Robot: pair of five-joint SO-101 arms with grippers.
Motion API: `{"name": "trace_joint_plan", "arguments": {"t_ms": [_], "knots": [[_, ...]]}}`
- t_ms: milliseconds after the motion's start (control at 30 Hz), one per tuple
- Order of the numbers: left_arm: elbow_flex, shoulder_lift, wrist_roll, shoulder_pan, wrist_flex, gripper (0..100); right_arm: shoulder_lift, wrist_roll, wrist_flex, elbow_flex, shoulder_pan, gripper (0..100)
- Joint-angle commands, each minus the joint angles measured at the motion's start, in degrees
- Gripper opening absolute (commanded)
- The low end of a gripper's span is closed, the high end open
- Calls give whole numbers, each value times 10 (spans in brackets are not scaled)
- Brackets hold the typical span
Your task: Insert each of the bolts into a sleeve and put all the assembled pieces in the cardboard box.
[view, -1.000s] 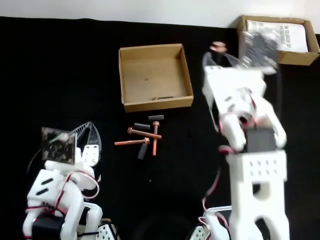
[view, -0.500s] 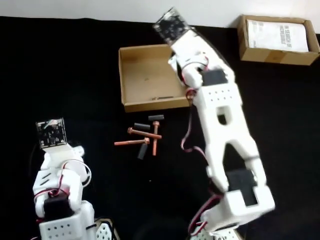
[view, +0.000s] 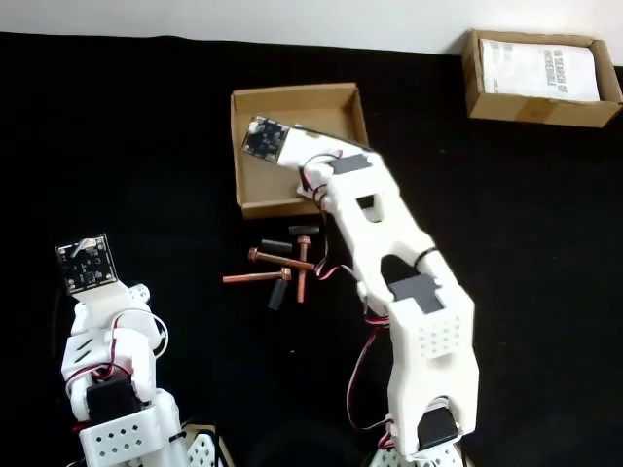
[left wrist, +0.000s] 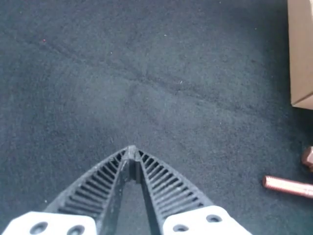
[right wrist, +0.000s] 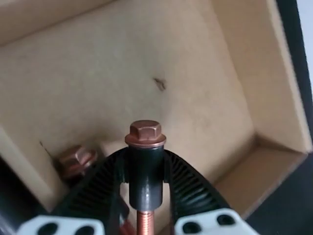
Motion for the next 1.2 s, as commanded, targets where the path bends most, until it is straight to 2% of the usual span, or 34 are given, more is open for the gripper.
{"name": "trace_joint_plan", "arguments": {"t_ms": [0, 100, 267, 400, 633, 700, 800, 1067, 1167], "knots": [[11, 2, 0, -7, -11, 9, 2, 9, -5, -26, -19, 9], [11, 2, 0, -7, -11, 9, -6, 7, 44, -29, -29, 18], [11, 2, 0, -7, -11, 9, -61, 5, 145, -30, -41, 105], [11, 2, 0, -7, -11, 9, -131, -2, 183, -30, -43, 107], [11, 2, 0, -7, -11, 9, -269, -140, 252, -30, -51, 107], [11, 2, 0, -8, -11, 9, -311, -202, 302, -30, -64, 107], [11, 2, 0, -9, -11, 9, -368, -338, 377, -27, -97, 105], [11, 2, 0, -9, -11, 9, -398, -781, 496, -9, -160, 105], [11, 2, 0, -9, -11, 9, -373, -855, 503, 44, -163, 105]]}}
